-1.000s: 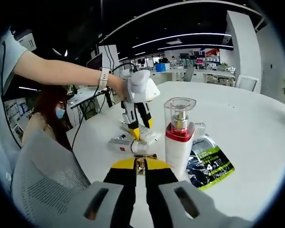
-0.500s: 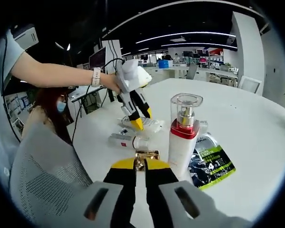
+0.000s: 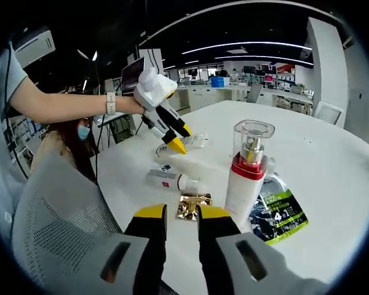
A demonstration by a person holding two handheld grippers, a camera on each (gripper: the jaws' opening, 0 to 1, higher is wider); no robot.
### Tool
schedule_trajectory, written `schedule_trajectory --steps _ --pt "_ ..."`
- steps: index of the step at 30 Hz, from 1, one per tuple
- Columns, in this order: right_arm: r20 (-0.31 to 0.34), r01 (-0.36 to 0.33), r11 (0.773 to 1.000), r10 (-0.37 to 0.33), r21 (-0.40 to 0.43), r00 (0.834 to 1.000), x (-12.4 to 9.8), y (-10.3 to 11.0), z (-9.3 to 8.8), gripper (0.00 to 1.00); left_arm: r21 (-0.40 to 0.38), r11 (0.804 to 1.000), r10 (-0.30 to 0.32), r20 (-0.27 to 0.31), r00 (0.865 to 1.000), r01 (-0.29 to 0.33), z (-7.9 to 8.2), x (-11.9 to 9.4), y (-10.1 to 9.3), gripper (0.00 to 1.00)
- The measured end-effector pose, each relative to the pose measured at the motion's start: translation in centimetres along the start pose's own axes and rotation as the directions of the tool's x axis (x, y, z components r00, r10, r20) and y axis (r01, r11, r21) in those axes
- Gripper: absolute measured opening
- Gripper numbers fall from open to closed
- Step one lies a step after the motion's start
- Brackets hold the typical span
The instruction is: Arrange the skincare products in the storage area until every visible bottle or jar stands upright without overlapping.
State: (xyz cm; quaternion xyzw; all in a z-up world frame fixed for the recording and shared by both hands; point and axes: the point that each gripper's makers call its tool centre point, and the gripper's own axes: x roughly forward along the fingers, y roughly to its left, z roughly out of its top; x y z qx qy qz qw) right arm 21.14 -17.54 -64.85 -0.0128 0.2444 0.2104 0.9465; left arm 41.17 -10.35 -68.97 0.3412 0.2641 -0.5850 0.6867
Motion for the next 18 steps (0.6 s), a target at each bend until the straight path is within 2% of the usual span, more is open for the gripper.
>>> schedule_trajectory --steps 6,8,14,18 --pt "0.006 -0.017 1.0 0.017 0.016 1.0 0.0 0.3 0.1 0.2 -0.086 0.994 0.075 0.096 0.993 -0.067 0.4 -2.1 1.0 0.25" --pt "0.02 -0.029 0.999 0.029 0.039 0.999 -0.1 0.4 0.3 0.2 -0.14 0.984 0.128 0.149 0.981 -0.107 0.6 -3.2 1.8 0.25" --pt "0.019 -0.034 0.999 0.033 0.034 0.999 -0.1 0.6 0.3 0.19 -0.224 0.964 0.193 0.208 0.959 -0.145 0.4 -5.1 2.6 0.24" --pt "0.023 -0.045 0.998 0.045 0.033 0.999 -0.1 1.0 0.5 0.19 -0.291 0.941 0.253 0.257 0.933 -0.175 0.6 -6.8 3.3 0.24"
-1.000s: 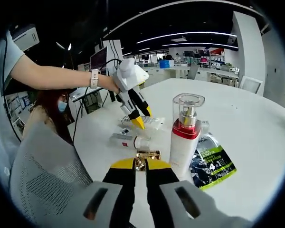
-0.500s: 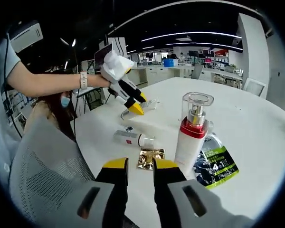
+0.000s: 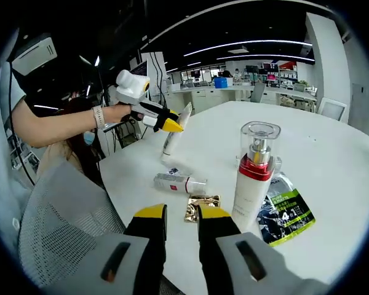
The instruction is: Arrange the skincare products in the storage area until every visible bottle or jar stands upright without overlapping.
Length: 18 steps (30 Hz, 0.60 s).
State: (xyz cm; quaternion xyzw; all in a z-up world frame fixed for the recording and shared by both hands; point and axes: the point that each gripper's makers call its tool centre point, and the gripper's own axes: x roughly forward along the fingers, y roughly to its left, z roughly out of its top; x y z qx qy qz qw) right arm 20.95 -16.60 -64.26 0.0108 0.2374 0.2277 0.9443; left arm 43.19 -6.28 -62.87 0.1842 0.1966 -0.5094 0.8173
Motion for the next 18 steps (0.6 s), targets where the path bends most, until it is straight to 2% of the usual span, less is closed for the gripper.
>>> schedule_trajectory --steps 5,10,18 --pt "0.002 -0.014 1.0 0.014 -0.001 1.0 0.1 0.4 0.1 0.19 -0.038 0.999 0.039 0.035 0.999 -0.038 -0.1 -1.2 0.8 0.24" --pt "0.014 -0.022 1.0 0.022 -0.005 1.0 0.3 0.8 0.6 0.19 -0.08 0.996 0.056 0.069 0.996 -0.051 0.1 -2.1 0.8 0.24" --pt "0.039 -0.026 0.999 0.027 -0.02 0.999 0.3 1.0 1.7 0.18 -0.093 0.994 0.069 0.128 0.989 -0.057 1.7 -3.2 -0.3 0.24"
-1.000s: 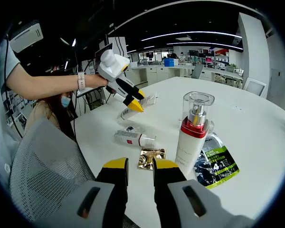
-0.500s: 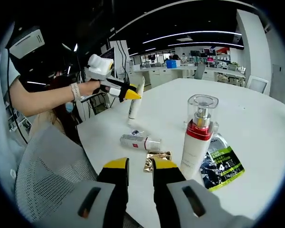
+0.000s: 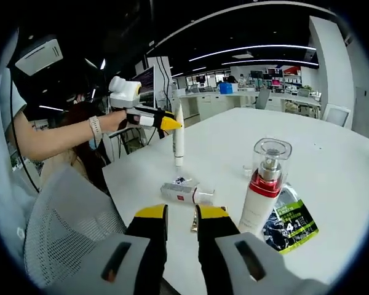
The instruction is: Arrange the skincare products in the storage area until every visible bottle or jar stands upright without overlapping.
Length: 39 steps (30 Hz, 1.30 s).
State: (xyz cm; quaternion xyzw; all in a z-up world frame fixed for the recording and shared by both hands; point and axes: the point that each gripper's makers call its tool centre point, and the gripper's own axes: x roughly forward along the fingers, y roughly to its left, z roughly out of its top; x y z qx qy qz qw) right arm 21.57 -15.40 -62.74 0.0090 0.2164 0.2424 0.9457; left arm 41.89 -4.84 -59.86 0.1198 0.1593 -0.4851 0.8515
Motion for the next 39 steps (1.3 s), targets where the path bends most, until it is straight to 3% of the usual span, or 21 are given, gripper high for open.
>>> schedule_trajectory --steps 8,11,15,18,31,39 --pt "0.002 0.018 1.0 -0.018 0.002 1.0 -0.7 -0.6 -0.1 0.18 -0.029 0.997 -0.07 0.076 0.995 0.072 2.5 -0.5 -2.0 0.24" --pt "0.002 0.024 1.0 -0.024 0.007 1.0 -1.1 -0.9 -0.1 0.18 -0.003 0.995 -0.097 0.083 0.992 0.098 3.3 -0.7 -3.2 0.24" --pt "0.007 0.035 0.999 -0.035 0.003 0.999 -1.5 -1.2 0.2 0.17 -0.005 0.985 -0.172 0.111 0.979 0.173 4.5 -0.8 -5.4 0.24" --pt "0.014 0.04 0.999 -0.04 0.0 0.999 -1.7 -1.3 0.5 0.17 0.006 0.981 -0.194 0.121 0.973 0.195 5.0 -0.8 -6.9 0.24" --pt "0.053 0.061 0.998 -0.059 -0.029 0.997 -3.1 -1.5 2.7 0.16 0.009 0.941 -0.337 0.143 0.931 0.339 5.9 -0.6 -13.3 0.24" --pt "0.069 0.082 0.996 -0.079 -0.038 0.994 -3.5 -2.4 3.3 0.16 0.004 0.914 -0.402 0.138 0.905 0.405 5.4 -0.4 -16.2 0.24"
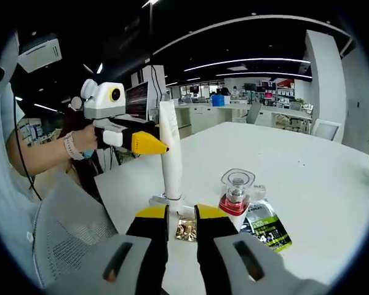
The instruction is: Arrange the skincare products in the storage area until every visible bottle or jar stands upright without overlapping.
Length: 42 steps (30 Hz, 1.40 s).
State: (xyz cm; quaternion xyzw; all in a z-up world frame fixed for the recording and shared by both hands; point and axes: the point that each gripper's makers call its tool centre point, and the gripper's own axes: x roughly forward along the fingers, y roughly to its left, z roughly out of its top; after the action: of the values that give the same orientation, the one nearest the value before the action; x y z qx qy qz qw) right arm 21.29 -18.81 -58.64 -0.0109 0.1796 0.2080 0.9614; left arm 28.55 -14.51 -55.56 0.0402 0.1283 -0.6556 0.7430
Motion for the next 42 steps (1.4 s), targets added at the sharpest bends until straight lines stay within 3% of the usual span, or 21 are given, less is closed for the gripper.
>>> schedule_trajectory --steps 12,21,35,42 --pt "0.019 0.025 1.0 -0.024 -0.02 1.0 -1.1 -1.0 1.0 0.16 -0.011 0.995 -0.097 -0.048 0.994 0.096 -2.5 2.1 -4.0 0.24" --pt "0.015 0.014 1.0 -0.013 -0.011 1.0 -0.9 -0.6 0.5 0.16 0.003 0.986 -0.167 -0.071 0.983 0.167 -3.9 3.2 -6.2 0.25" --pt "-0.006 0.012 1.0 -0.012 0.017 1.0 -0.4 -0.5 -0.9 0.15 0.034 0.981 -0.184 -0.121 0.975 0.19 -6.4 3.6 -6.8 0.25" --pt "-0.005 0.005 1.0 -0.005 0.013 1.0 0.0 -0.3 -0.7 0.13 0.034 0.98 -0.193 -0.093 0.977 0.197 -6.6 3.5 -6.9 0.26"
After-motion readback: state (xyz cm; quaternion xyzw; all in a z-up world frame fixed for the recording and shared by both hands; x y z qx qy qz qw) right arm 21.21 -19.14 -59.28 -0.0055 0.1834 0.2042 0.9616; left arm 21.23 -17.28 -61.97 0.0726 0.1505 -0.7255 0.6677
